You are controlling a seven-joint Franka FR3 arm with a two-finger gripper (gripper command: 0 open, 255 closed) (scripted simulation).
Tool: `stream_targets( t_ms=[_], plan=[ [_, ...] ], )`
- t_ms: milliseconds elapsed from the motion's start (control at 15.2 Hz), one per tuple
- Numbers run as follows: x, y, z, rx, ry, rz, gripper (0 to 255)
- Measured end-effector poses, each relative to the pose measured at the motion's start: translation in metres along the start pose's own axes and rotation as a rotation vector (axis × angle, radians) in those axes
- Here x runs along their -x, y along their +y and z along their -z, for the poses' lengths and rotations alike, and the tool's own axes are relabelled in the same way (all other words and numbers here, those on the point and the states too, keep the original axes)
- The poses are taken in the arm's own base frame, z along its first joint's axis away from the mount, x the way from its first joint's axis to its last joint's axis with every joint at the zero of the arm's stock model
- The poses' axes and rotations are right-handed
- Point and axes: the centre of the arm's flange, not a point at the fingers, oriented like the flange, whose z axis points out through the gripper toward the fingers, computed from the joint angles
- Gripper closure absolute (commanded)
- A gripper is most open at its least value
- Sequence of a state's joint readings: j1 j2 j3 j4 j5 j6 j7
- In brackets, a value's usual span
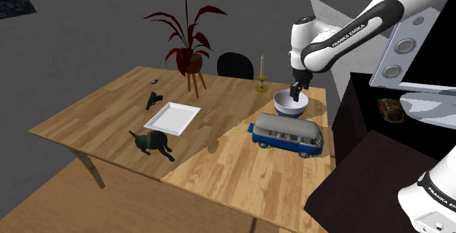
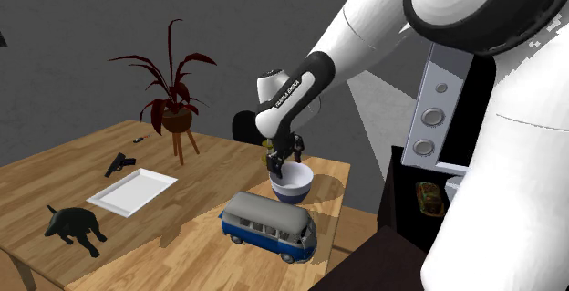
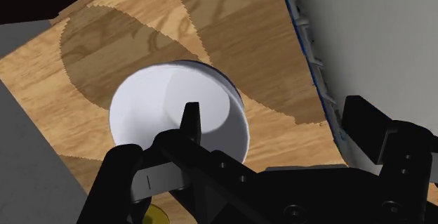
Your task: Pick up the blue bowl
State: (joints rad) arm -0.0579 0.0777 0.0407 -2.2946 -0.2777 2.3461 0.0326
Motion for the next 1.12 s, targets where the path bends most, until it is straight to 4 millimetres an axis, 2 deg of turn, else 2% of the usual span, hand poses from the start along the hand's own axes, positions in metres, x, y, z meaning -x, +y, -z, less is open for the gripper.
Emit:
stream_targets(
  t_ms=[462,660,924,1122],
  plan=[
    [-0.061,0.006,-0.071,0.02,0.001,0.015,0],
    [-0.088,0.002,-0.102,0.028,0.001,0.022,0],
    [-0.099,0.002,-0.128,0.033,0.0,0.026,0],
    [-0.098,-0.001,-0.145,0.033,0.0,0.026,0]
  ],
)
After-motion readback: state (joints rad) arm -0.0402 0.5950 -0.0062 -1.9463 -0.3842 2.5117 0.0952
